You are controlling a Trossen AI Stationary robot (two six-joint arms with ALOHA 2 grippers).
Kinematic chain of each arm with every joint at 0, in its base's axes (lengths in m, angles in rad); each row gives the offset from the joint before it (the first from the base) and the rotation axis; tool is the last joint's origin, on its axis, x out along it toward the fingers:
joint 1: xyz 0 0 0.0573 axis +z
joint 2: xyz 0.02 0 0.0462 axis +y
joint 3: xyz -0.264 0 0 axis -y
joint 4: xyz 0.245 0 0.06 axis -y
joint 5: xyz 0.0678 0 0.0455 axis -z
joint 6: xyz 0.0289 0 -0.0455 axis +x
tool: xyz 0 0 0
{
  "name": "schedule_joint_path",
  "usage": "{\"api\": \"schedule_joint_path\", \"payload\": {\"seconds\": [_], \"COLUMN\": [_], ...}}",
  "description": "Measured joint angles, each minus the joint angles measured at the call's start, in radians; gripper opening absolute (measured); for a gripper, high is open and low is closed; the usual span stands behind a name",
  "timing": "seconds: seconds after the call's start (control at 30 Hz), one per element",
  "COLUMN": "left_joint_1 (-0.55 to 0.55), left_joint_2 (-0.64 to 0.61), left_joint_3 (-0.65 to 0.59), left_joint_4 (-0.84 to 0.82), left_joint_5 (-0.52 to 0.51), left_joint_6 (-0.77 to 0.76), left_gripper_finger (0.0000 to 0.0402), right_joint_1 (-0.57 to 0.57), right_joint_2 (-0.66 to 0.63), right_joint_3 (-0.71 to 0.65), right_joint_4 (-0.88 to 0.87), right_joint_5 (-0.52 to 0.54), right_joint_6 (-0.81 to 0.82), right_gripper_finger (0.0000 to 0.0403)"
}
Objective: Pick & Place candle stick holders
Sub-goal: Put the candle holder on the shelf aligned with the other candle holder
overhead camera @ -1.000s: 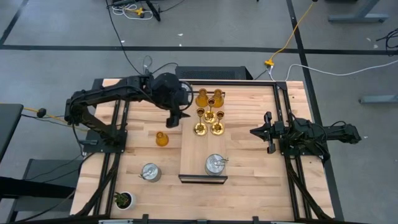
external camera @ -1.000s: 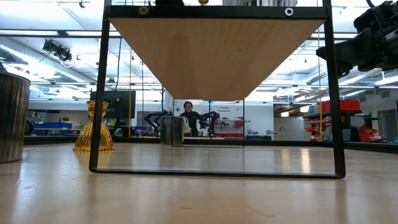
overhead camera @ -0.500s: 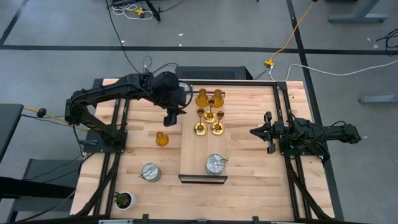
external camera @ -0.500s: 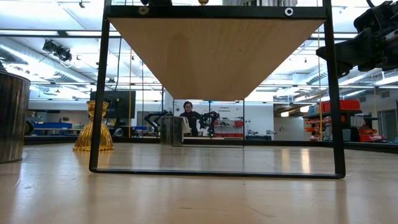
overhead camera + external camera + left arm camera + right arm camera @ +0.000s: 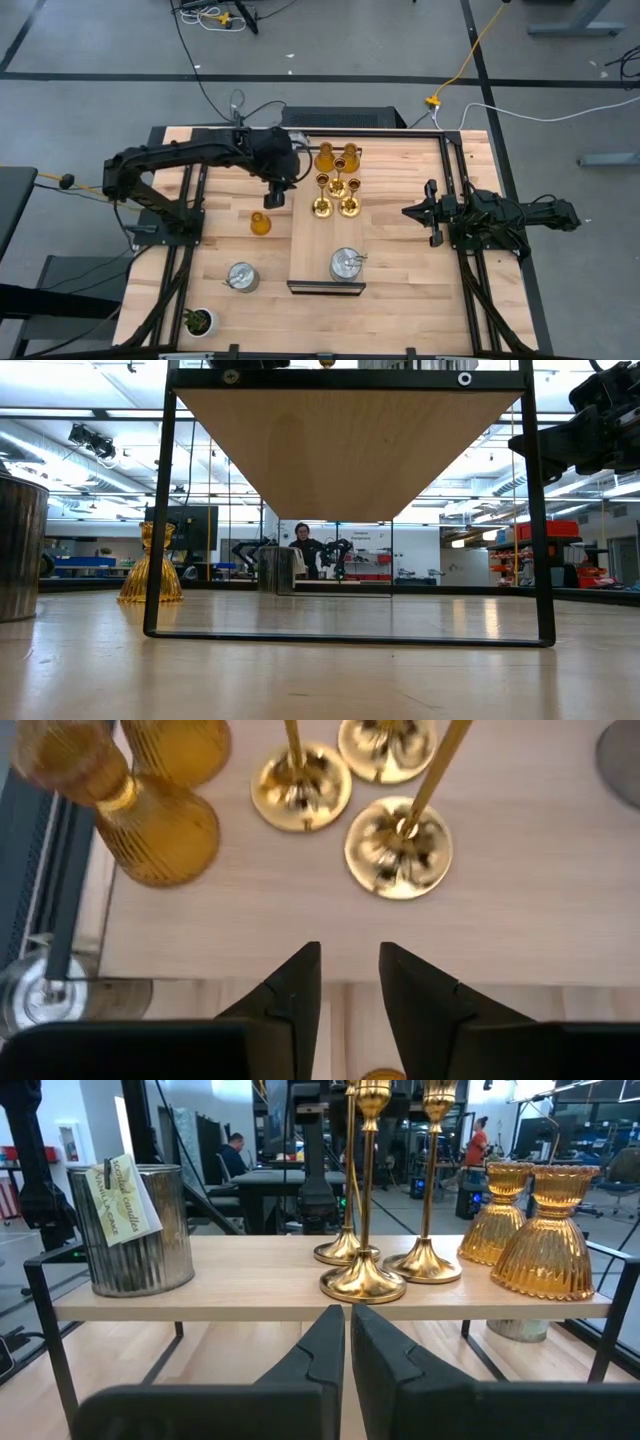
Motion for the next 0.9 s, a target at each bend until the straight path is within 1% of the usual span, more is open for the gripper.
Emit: {"api": "schedule_joint_path", "payload": {"seconds": [0.3,0.53,0.73,0.9], "left_joint_1": [0.0,0.0,0.0,0.0], "left_joint_2": [0.0,0.0,0.0,0.0], "left_joint_3": [-0.061,-0.102,-0.118,-0.152], "left_joint_4": [0.058,0.132,0.166,0.22], "left_joint_5": [0.001,0.059,0.063,0.064], "left_joint_6": [0.001,0.0,0.001,0.001], "left_gripper_finger": [0.0081,0.0043,0.0008,0.0009], "right_joint_1": [0.0,0.0,0.0,0.0], "right_joint_2": [0.0,0.0,0.0,0.0], "right_joint_3": [0.0,0.0,0.0,0.0], "right_joint_4": [0.0,0.0,0.0,0.0], "right_joint_5": [0.0,0.0,0.0,0.0], "right_joint_6": [0.0,0.0,0.0,0.0], "right_gripper_finger": [0.0027,0.0027,0.0027,0.0027]}}
